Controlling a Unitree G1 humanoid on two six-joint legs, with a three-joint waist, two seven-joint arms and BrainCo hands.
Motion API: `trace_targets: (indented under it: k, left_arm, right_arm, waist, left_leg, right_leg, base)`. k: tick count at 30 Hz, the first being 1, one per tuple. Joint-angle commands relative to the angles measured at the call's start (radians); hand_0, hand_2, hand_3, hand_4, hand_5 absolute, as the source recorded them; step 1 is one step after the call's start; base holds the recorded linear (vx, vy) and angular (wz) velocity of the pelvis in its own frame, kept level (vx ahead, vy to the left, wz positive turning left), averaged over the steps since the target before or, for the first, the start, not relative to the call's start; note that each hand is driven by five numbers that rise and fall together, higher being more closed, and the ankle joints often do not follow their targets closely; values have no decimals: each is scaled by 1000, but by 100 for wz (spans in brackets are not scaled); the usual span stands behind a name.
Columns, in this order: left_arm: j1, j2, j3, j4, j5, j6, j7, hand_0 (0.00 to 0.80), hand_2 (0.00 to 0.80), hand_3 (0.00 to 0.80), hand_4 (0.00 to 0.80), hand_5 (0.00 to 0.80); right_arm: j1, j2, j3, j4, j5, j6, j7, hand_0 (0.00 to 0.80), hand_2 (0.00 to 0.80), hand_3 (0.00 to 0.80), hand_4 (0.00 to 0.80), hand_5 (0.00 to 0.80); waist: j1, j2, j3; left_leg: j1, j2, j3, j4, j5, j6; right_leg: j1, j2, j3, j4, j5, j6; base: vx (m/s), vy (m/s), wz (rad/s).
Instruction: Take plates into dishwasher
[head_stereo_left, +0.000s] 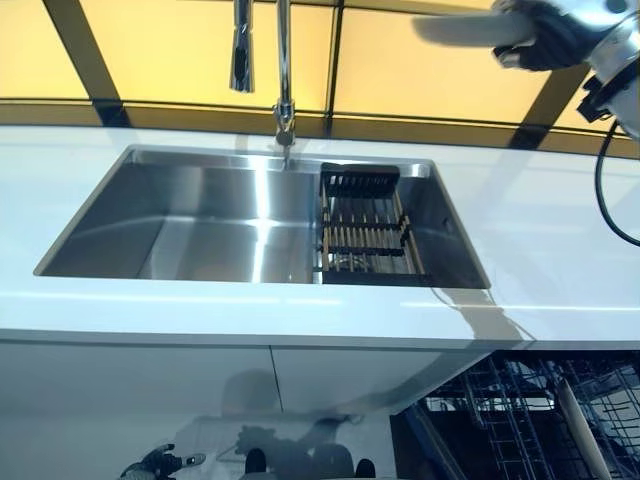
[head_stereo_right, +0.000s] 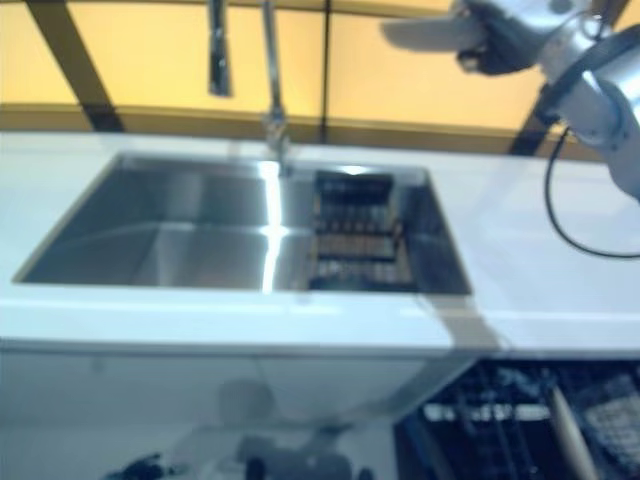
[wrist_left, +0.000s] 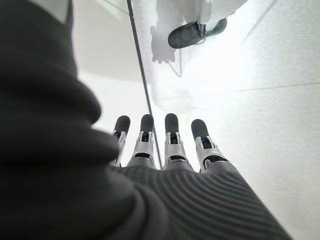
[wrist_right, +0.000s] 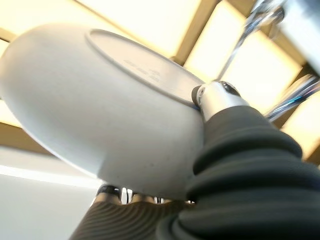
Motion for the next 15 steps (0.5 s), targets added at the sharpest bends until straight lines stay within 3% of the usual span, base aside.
trace_targets:
  k: [1, 15]
  left_arm:
    - [-26, 46, -38, 50, 63, -47, 13, 0, 0, 0, 0, 0]
    - [-40, 44, -35, 32, 91, -42, -8, 0, 0, 0, 0, 0]
  right_arm:
    - [-9, -73, -102, 57, 161, 132, 3, 800, 800, 800, 800, 800]
    - [593, -112, -716, 126, 528, 240, 110, 800, 800, 800, 800, 800]
  waist:
    - [-5, -41, -16]
    - [-122, -34, -22]
  left_leg:
    - [70, 20, 26, 3, -76, -12]
    - [123, 36, 105, 3, -105, -7]
  right_leg:
    - [26, -38, 19, 2, -24, 88]
    - [3, -15, 126, 2, -15, 81]
  base:
    - [16, 16, -29]
    - [2, 17, -23]
